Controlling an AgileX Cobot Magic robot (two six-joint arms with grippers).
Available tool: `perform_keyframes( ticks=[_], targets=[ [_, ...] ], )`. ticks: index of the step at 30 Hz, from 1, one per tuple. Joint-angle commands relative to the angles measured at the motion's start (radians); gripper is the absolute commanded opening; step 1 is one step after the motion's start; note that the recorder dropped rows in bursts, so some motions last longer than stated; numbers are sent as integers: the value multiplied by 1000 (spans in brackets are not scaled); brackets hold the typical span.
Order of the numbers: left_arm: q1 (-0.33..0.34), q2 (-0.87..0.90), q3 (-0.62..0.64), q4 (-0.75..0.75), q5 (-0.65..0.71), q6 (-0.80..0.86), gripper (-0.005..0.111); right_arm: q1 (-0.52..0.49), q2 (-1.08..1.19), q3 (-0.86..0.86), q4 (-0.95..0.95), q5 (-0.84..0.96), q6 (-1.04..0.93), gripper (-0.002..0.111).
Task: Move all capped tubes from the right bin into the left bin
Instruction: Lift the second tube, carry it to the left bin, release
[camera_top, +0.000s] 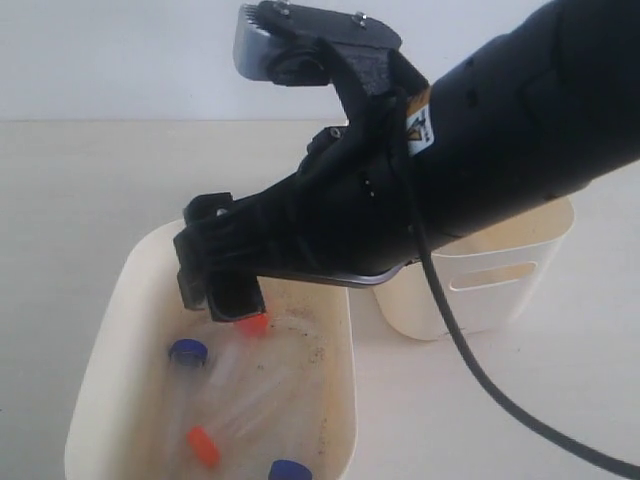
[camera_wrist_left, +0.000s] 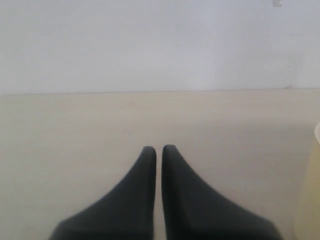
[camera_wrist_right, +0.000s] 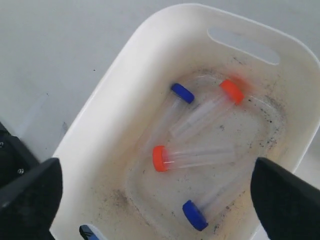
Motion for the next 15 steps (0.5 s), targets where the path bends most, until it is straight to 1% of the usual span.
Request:
perform_keyframes(
  ticks=[1,4,9,10,11,12,13,14,15],
  targets=[
    [0,0,-4,-6,-6,-10,4,0,-10,4,3,-25,-10,94],
    [0,0,-4,-6,-6,-10,4,0,-10,4,3,-73,-10,94],
    [0,0,-4,-6,-6,-10,4,0,-10,4,-24,-61,-10,94],
    [0,0,-4,-6,-6,-10,4,0,-10,4,-24,-59,4,94],
    [0,0,-4,-6,-6,-10,4,0,-10,4,-36,-50,90,92],
    [0,0,-4,-6,-6,-10,4,0,-10,4,-75,-45,150,87],
    [0,0,-4,-6,-6,-10,4,0,-10,4,-147,-45,215,70],
    [0,0,-4,-6,-6,-10,4,0,-10,4,-159,-45,217,61],
    [0,0,-4,-6,-6,-10,4,0,-10,4,-159,-45,217,45]
  ],
)
